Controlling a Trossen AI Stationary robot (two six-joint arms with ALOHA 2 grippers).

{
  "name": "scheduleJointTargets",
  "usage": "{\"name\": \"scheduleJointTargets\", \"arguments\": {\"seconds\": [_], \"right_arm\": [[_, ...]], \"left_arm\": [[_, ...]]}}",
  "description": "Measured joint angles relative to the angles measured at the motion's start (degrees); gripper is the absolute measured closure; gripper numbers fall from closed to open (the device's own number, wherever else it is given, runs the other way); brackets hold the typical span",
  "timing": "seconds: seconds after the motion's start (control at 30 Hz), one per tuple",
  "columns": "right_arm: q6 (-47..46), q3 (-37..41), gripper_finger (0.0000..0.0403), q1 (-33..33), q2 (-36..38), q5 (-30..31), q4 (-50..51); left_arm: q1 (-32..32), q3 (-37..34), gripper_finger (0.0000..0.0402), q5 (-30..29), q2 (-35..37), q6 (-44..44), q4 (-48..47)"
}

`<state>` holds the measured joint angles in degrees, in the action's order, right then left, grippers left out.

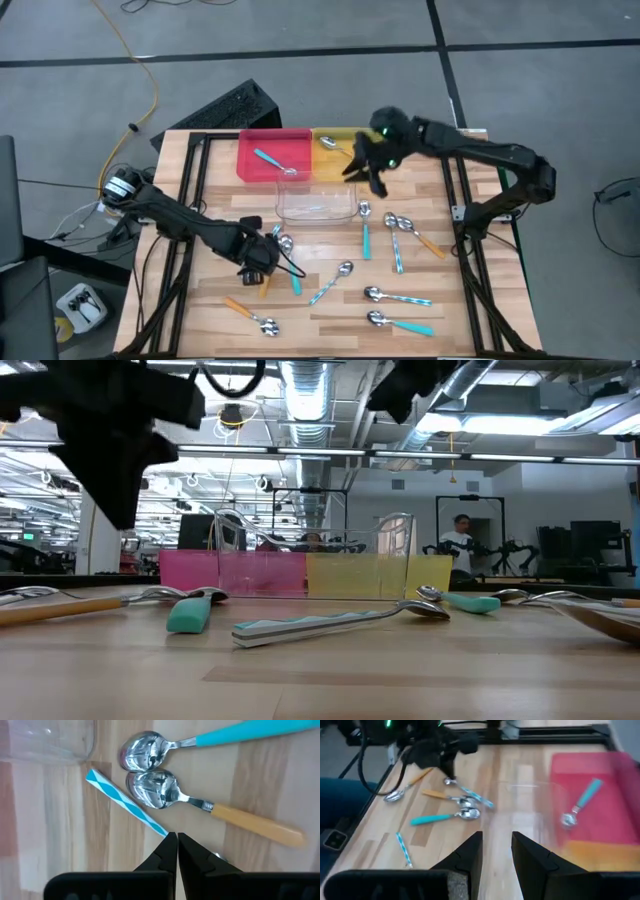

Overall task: Sort silverware by color (type)
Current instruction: Put the green patterned spoon into the transparent bin

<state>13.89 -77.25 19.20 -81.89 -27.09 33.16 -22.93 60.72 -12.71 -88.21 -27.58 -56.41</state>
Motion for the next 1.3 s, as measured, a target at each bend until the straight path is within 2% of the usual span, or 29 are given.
{"name": "scheduleJointTargets", "arguments": {"seconds": [0.13, 0.23, 0.33, 0.4, 0.53, 0.73, 0.87, 1.03, 1.3], "right_arm": [[0.53, 8.36, 0.0275, -4.82, -0.06, 1.58, -11.92], [-1.13, 12.12, 0.0275, -7.78, -0.04, 1.77, -20.43], [-1.75, 13.41, 0.0275, -9.93, 0.0, 1.81, -22.05], [-1.88, 13.97, 0.0275, -11.25, 0.03, 3.02, -22.76], [-2.97, 15.01, 0.0263, -14.4, 0.04, 9.98, -25.83], [-2.98, 15.06, 0.023, -17.19, 0.04, 14.3, -26.39], [-3.39, 15.06, 0.0215, -18.29, 0.04, 17.51, -26.47], [-4.09, 15.06, 0.0208, -18.52, 0.04, 19.71, -26.43], [-6.58, 15.06, 0.0207, -17.96, 0.04, 19.87, -26.33]], "left_arm": [[-1.68, 3.88, 0.0401, -0.55, 0.95, 1.47, -7.3], [-3.24, 5.53, 0.0401, -3.32, 3.25, 0.5, -10.1], [-4.95, 5.22, 0.0401, -6.12, 6.57, -2.14, -9.06], [-6.34, 3.92, 0.0401, -8.17, 9.06, -5.13, -8.01], [-9.54, 0.68, 0.0387, -13.67, 13.91, -12.13, -6.27], [-12.87, -8.37, 0.0326, -14.22, 18.24, -21.05, 0.71], [-13.16, -14.55, 0.0279, -12.34, 18.05, -26.01, 6.36], [-12.07, -18.16, 0.0235, -11.81, 16.44, -27.41, 12.93], [-11.47, -18.29, 0.0207, -12.02, 9.43, -27.68, 16.65]]}}
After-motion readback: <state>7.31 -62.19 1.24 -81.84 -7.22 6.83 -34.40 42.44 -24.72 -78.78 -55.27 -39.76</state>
